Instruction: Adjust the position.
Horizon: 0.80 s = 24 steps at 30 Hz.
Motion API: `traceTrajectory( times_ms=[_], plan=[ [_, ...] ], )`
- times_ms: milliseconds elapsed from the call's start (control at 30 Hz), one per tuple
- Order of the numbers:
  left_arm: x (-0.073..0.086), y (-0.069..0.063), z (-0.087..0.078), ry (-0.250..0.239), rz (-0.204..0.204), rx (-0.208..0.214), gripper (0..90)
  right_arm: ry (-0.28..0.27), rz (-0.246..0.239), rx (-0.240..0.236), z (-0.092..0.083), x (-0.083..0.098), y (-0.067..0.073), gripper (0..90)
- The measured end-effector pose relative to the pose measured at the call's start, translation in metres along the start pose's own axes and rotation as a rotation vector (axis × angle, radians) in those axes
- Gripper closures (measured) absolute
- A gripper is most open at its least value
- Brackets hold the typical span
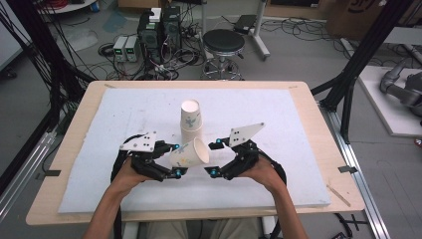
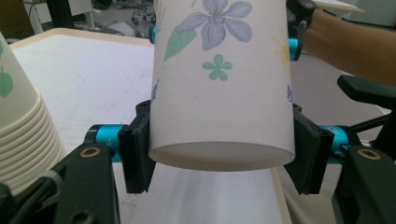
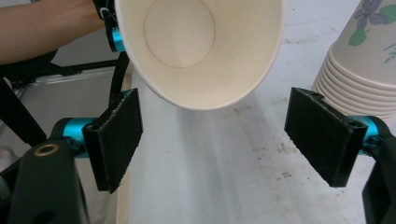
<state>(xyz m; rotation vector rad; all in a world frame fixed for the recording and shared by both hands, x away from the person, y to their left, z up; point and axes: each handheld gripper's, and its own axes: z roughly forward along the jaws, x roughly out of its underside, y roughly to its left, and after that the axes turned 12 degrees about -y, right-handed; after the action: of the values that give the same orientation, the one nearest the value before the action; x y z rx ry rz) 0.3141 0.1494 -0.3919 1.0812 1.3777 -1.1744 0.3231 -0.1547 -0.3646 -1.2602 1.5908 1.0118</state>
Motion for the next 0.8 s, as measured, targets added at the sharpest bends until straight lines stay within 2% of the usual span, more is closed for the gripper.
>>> traceTrajectory(
  times_ms=[367,800],
  plan=[
    [0.002,-0.002,0.009,-0.029,-0.006,0.023,35.9,-0.099,0.034,-0.054,0.008,0.002,0.001,20.2],
    [0.003,-0.003,0.014,-0.049,-0.007,0.042,35.9,-0.157,0.047,-0.099,0.016,0.004,0.001,20.4]
  ],
)
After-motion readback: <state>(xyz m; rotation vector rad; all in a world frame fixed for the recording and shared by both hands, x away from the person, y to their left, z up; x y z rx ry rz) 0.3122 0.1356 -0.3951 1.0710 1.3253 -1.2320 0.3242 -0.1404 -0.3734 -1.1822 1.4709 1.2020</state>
